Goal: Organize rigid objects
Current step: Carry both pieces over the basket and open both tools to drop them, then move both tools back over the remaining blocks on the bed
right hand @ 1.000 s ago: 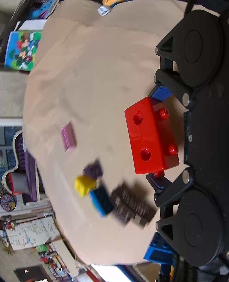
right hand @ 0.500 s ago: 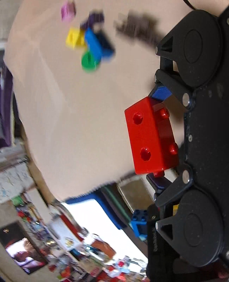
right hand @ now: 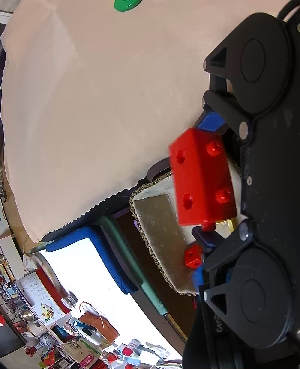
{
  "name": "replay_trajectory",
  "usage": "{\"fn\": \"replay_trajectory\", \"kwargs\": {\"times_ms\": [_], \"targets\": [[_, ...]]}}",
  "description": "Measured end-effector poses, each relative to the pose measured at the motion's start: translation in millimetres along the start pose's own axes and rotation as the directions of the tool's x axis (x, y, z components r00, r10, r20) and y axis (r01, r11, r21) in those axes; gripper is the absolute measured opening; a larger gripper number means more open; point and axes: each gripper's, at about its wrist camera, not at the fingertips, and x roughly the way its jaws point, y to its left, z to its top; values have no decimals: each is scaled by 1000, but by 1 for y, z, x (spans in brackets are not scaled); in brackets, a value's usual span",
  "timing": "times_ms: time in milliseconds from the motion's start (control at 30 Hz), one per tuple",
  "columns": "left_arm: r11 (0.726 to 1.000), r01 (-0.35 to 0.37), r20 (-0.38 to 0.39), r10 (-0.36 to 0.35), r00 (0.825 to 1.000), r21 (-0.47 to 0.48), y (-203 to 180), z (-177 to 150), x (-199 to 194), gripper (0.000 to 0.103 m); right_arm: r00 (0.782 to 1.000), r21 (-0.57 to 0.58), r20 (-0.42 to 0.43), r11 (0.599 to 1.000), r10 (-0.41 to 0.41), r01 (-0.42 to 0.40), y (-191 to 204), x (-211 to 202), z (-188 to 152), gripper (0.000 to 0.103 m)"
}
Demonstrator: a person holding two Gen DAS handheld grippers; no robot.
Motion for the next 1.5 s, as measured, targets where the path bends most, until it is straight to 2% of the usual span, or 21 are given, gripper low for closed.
{"fn": "replay_trajectory", "kwargs": {"times_ms": [67,233,800,1100,1300,1500], "targets": [[1000,-2,-4,2,1000,6,-1,0,-1,65,1000,16,9,1000,13,-13,-6,-2,1,87],[999,-17,13,16,1000,42,-7,-2,-3,70,999,38,23,999,33,-34,-13,-5,2,88],[998,-4,-2,4,1000,67,-11,-5,0,70,998,68,28,996,48,-50,-29,-10,-9,88],[994,5,3,-6,1000,108,-16,-10,-2,70,999,76,39,997,2,-5,-39,-14,-16,88],[983,5,49,-15,999,186,-29,-18,-9,70,994,105,98,994,-48,37,-70,-34,-23,88],[952,67,90,-98,991,298,-50,-31,-21,70,981,181,155,980,-116,87,-130,-64,-31,88]]}}
